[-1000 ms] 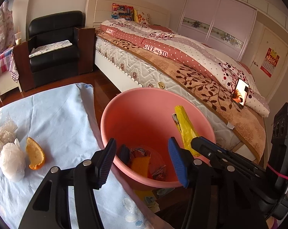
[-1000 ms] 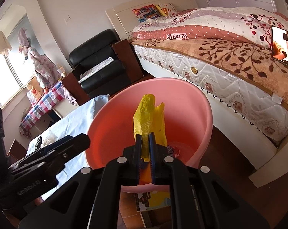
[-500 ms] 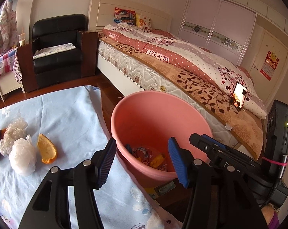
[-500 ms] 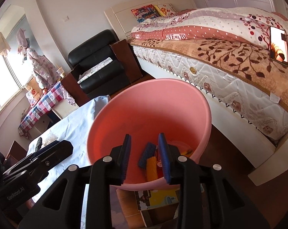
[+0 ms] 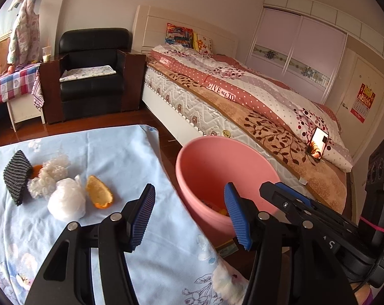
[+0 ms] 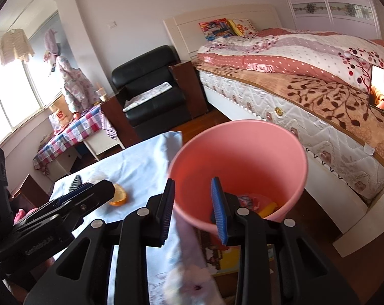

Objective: Collect trash
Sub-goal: 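Move both open tools back over the remaining trash on the table, then grasp the white plastic bag with the left tool while the right tool grasps the orange peel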

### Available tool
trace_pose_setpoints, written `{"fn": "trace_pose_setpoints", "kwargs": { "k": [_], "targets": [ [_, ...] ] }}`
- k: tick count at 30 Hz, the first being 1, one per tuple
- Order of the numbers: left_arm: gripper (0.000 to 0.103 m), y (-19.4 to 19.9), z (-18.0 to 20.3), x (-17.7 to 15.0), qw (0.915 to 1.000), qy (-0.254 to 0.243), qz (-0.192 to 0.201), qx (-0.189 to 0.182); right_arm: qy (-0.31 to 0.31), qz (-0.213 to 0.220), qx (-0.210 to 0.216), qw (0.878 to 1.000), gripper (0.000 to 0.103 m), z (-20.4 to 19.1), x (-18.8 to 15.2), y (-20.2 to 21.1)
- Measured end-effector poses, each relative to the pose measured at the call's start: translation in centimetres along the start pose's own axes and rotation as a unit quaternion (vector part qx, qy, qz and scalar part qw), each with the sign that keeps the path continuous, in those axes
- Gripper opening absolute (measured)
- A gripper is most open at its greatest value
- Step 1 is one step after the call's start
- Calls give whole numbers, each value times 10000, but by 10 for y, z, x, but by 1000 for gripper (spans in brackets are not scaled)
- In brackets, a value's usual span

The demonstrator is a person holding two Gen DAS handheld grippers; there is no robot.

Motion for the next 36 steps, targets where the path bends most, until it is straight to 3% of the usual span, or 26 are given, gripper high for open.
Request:
{"fn": "trace_pose_setpoints", "kwargs": {
  "k": [9, 20, 26, 36],
  "targets": [
    [56, 33, -40, -2, 9991, 224, 218, 288, 261, -10, 196, 9995, 30, -42, -9, 12],
    [61, 51, -114, -17, 9955, 531, 236, 750, 372, -300, 457, 9978, 30, -78, -24, 1],
    [63, 40, -142, -31, 9946, 503, 31, 912, 444, -545, 575, 9959, 30, -90, -31, -16],
    [63, -8, -155, -28, 9925, 569, -324, 1031, 395, -882, 725, 9927, 30, -98, -37, -50]
  ]
}}
Point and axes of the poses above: each gripper's, at about its wrist camera, not at the fingertips, and y roughly against the way its jaws point, z to its right, x to its top, the point moved 5 cm from there along -y, roughly the way its jaws point, and after that the axes turned 1 degree about x, right-handed, at the moved point
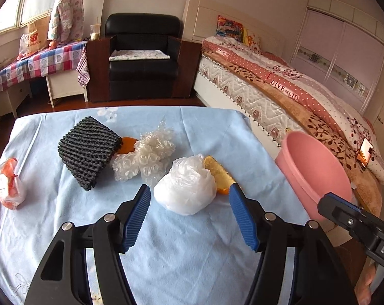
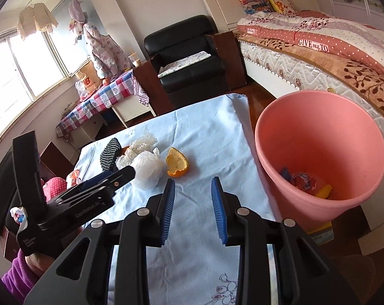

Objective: Collect trash
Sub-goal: 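Grasp the white plastic bag with the left tool while the right tool grasps the orange peel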

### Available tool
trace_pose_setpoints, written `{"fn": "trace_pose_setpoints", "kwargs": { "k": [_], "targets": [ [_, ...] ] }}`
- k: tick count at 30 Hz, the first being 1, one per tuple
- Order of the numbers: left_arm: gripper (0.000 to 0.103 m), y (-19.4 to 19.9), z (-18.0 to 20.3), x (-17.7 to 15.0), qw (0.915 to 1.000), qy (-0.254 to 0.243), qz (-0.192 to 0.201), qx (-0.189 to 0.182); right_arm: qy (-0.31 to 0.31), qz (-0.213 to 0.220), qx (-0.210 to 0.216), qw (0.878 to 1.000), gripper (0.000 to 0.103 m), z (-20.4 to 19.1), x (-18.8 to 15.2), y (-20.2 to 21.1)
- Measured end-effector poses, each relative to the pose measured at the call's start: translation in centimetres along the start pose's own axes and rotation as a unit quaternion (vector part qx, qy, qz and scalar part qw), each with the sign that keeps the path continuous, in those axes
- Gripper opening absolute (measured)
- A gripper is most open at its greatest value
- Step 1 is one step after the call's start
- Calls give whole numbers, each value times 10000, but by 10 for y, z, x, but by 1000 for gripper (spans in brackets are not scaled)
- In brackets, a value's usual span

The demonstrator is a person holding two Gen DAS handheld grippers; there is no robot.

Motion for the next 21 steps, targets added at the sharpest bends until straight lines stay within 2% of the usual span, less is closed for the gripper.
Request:
{"fn": "trace_pose_setpoints", "kwargs": {
  "k": [6, 7, 8, 9, 11, 13, 16, 21],
  "targets": [
    [63, -31, -7, -2, 9994, 172, -269, 166, -17, -156, 91, 9998, 30, -4, 8, -23],
    [59, -33, -8, -2, 9993, 190, -266, 192, -24, -194, 117, 9997, 30, -5, 9, -27],
    [54, -35, -9, -3, 9993, 195, -273, 165, -28, -232, 137, 9996, 30, -6, 9, -31],
    [42, -37, -10, -4, 9993, 197, -306, 97, -30, -281, 155, 9995, 30, -8, 10, -36],
    [33, -37, -12, -4, 9994, 232, -268, 55, -24, -362, 178, 9992, 30, -11, 10, -45],
    [20, -33, -14, -3, 9994, 271, -217, -17, -16, -435, 178, 9989, 30, -14, 9, -54],
    [17, -22, -20, -2, 9991, 406, -110, -84, -73, -564, 185, 9982, 30, -19, 9, -69],
    [16, -2, -37, -4, 9978, 640, 30, -185, -188, -699, 38, 9974, 30, -22, 12, -93]
  ]
}}
Point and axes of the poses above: each gripper's, at about its wrist camera, not at the fingertips, and y roughly against the way its jaws point, z to its right, x to its top, the point moved 5 cm from there along -y, roughly the way its jaws point, and after that the axes turned 1 degree about x, right-handed, at the moved point
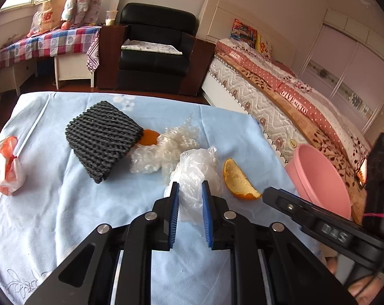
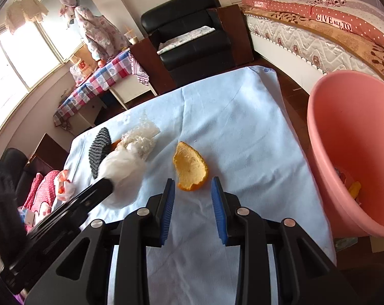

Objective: Collect trash
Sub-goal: 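Grasp the white plastic bag with the left tool while the right tool grasps the orange peel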

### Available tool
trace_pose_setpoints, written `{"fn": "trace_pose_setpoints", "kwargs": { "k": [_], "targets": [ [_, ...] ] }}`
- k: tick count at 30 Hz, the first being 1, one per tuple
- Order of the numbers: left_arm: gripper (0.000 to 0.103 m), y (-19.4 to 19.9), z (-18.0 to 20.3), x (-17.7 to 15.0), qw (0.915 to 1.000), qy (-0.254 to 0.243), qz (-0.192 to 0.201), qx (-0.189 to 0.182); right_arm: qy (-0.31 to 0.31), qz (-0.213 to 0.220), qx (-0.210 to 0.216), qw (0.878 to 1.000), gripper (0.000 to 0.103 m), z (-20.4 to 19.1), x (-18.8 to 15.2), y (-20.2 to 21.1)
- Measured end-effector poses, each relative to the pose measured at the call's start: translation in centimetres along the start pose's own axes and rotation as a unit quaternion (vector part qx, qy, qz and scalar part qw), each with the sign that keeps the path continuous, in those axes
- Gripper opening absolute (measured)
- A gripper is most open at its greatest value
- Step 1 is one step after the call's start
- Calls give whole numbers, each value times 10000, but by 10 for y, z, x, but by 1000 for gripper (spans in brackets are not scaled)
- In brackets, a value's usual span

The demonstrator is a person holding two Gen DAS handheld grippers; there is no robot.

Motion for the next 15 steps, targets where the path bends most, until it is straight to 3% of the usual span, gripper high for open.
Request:
{"fn": "trace_pose_setpoints", "kwargs": {
  "k": [15],
  "targets": [
    [16, 25, -29, -8, 9994, 280, 22, -221, 326, -247, -526, 9978, 30, -12, -11, -32]
  ]
}}
Point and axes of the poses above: each gripper's, at about its wrist camera, not at the fingertips, and y roughly against the way its jaws point, z to its right, x to its top, the point moved 5 cm from there along -y, roughly the way its jaws point, and after that the axes turned 1 degree about x, right-handed, at the moved point
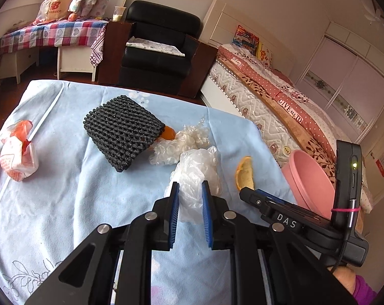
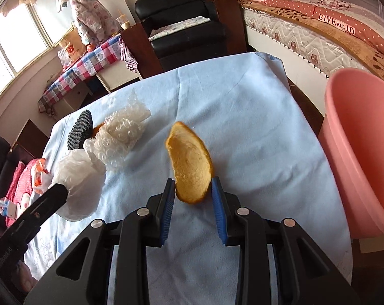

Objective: Collect trash
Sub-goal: 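Grasp the white plastic bag with the left tool while the right tool grasps the orange peel, then carry the white bag and orange peel together over the pink bucket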

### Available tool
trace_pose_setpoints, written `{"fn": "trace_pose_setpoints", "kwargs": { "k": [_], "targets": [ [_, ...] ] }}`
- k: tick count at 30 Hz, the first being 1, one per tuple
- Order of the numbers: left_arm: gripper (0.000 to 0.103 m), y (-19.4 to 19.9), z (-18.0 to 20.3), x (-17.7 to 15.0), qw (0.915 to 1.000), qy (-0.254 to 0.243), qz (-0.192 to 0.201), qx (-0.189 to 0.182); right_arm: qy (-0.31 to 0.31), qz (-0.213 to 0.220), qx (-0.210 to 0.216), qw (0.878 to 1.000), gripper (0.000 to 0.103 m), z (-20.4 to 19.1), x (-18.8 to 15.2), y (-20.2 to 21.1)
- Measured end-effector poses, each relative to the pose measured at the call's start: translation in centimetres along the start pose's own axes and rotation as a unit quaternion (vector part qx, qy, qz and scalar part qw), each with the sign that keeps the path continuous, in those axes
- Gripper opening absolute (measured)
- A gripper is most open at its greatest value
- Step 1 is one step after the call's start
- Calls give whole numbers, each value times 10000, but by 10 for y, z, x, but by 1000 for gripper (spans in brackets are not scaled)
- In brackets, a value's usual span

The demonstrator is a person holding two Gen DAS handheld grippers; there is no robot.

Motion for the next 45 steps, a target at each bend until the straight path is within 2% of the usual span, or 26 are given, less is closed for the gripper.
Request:
{"fn": "trace_pose_setpoints", "kwargs": {
  "k": [4, 5, 6, 12, 15, 17, 20, 24, 27, 30, 31, 32, 34, 45],
  "targets": [
    [16, 4, 1, -2, 10000, -15, 4, -20, 232, 43, -186, 9995, 29, -5, -4, 1],
    [16, 5, 1, -2, 10000, -20, 15, -14, 253, 69, -203, 9995, 20, -6, -5, 2],
    [16, 7, 1, -3, 10000, -17, 24, -19, 231, 74, -187, 9995, 17, -6, -6, 3],
    [16, 19, -1, -2, 9999, 17, 94, -62, -3, 111, 118, 9999, 18, 2, -8, 20],
    [16, 21, -3, -2, 9999, 70, 103, -69, -212, 108, 219, 9995, 19, 11, -5, 25],
    [16, 21, -3, -3, 9999, 91, 88, -78, -304, 169, 194, 9992, 27, 17, 1, 26],
    [16, 22, -2, -3, 9999, 39, 87, -62, -388, 255, 147, 9988, 33, 24, 14, 26],
    [16, 19, -2, -1, 10000, 44, 69, -36, -377, 170, 176, 9990, 33, 22, 23, 14],
    [16, 16, -3, 0, 10000, 42, 50, 5, -332, 210, -5, 9992, 33, 23, 30, 4],
    [16, 14, -4, 0, 10000, 19, 35, 54, -414, 149, -15, 9990, 33, 27, 29, -3],
    [16, 13, -4, 0, 10000, 7, 28, 76, -423, 145, 4, 9990, 30, 27, 28, -4],
    [16, 13, -4, -1, 10000, 1, 25, 96, -416, 147, 35, 9990, 15, 27, 27, -5],
    [16, 12, -3, -2, 9999, 2, 19, 133, -386, 184, 65, 9991, 7, 27, 24, -3],
    [16, 32, 16, -2, 9996, -95, 229, 153, -27, 742, 321, 9967, 5, 16, 11, 56]
  ]
}}
Point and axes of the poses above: each gripper's, at about its wrist camera, not at the fingertips, and y roughly against the way its jaws point, z to its right, x to its top, the point moved 5 cm from there along -y, roughly the way its jaws point, and after that the axes turned 1 degree about x, right-handed, at the moved point
